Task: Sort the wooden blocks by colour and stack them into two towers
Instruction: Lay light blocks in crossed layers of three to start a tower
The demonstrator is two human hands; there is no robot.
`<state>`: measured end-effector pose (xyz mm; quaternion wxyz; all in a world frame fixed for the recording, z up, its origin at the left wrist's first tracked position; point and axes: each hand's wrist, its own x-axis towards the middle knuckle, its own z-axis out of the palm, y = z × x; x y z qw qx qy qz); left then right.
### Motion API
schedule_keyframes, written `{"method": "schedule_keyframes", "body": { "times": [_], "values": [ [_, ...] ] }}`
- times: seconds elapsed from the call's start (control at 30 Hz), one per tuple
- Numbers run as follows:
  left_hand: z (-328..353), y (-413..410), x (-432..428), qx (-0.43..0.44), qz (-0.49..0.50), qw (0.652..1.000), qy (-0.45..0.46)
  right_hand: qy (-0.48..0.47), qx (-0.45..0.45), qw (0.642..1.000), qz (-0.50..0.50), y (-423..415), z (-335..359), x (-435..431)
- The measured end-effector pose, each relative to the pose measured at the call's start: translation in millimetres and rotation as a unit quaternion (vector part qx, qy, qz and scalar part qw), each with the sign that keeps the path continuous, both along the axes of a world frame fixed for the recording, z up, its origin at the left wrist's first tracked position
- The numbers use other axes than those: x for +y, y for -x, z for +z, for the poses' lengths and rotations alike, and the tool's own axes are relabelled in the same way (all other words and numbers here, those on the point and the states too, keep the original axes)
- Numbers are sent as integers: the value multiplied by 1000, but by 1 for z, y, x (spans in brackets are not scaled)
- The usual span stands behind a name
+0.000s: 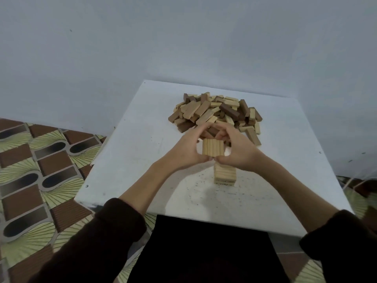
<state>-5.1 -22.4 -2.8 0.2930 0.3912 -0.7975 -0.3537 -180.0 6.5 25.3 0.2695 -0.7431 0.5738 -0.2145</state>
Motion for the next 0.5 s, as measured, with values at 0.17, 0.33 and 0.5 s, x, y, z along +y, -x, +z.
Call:
{"method": "schedule_keyframes", "body": {
  "times": [0.17,0.33,0.5],
  "values": [
    [-4,22,16,-21,-26,999,-20,-9,-2,1000,-8,21,-4,25],
    [-13,26,26,-41,-28,997,-54,-17,30,999,-2,26,-17,33],
    [-16,28,28,-62,-26,996,-59,-26,32,999,6,28,-21,36]
  ]
}}
